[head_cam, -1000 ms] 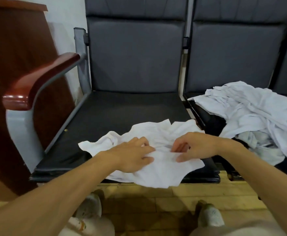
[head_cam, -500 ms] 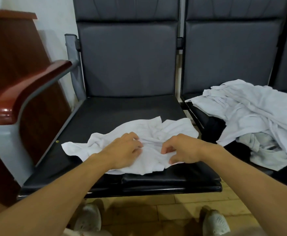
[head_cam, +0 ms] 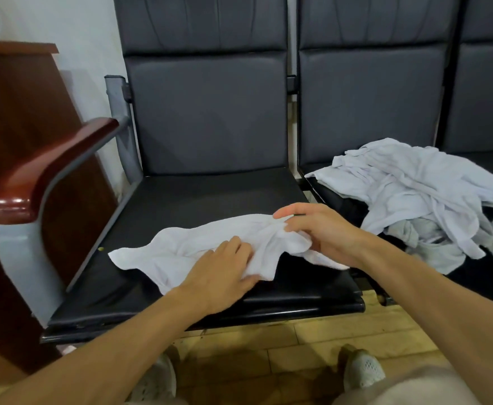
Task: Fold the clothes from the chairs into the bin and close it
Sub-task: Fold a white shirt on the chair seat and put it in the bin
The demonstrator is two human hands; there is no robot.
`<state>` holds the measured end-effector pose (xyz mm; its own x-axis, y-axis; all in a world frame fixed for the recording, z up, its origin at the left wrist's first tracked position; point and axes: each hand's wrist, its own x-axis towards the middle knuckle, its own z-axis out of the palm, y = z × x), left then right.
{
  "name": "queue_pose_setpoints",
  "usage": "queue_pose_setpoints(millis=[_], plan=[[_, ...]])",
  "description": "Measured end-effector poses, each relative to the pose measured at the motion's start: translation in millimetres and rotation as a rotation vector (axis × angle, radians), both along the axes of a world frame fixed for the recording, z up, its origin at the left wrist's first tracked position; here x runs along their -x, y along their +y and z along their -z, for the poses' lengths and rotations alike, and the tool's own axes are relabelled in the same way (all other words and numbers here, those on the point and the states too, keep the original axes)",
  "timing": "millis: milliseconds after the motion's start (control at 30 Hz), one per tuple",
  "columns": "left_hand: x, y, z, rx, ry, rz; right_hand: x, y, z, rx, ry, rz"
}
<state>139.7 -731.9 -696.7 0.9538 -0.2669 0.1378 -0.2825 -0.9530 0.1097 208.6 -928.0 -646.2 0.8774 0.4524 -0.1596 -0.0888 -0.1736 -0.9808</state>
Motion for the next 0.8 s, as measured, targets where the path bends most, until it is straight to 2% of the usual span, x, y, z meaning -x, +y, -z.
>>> queue_pose_setpoints(millis=[67, 233, 367, 500, 533, 600, 800], plan=[[-4, 5, -3, 0.117, 0.022, -0.036, 1, 0, 1, 0.000, -0.025, -0.013], [-8, 11, -17, 0.567, 0.125, -0.093, -2, -4, 8, 0.126, -0.067, 0.006], [-11, 18, -27, 0.903, 0.295, -0.185, 0, 8, 4, 0.261, -0.105, -0.011], [-12, 21, -37, 1.179, 0.389, -0.284, 3, 17, -4, 0.291, -0.218, -0.206], [-11, 21, -39, 1.205, 0.399, -0.272, 4, 18, -4, 0.328, -0.291, -0.247], [-9, 22, -43, 1.129, 0.382, -0.279, 6, 21, -4, 0.350, -0.404, -0.257], [-8, 13, -40, 0.642, 0.074, -0.279, 6, 19, -5, 0.233, -0.409, -0.124]])
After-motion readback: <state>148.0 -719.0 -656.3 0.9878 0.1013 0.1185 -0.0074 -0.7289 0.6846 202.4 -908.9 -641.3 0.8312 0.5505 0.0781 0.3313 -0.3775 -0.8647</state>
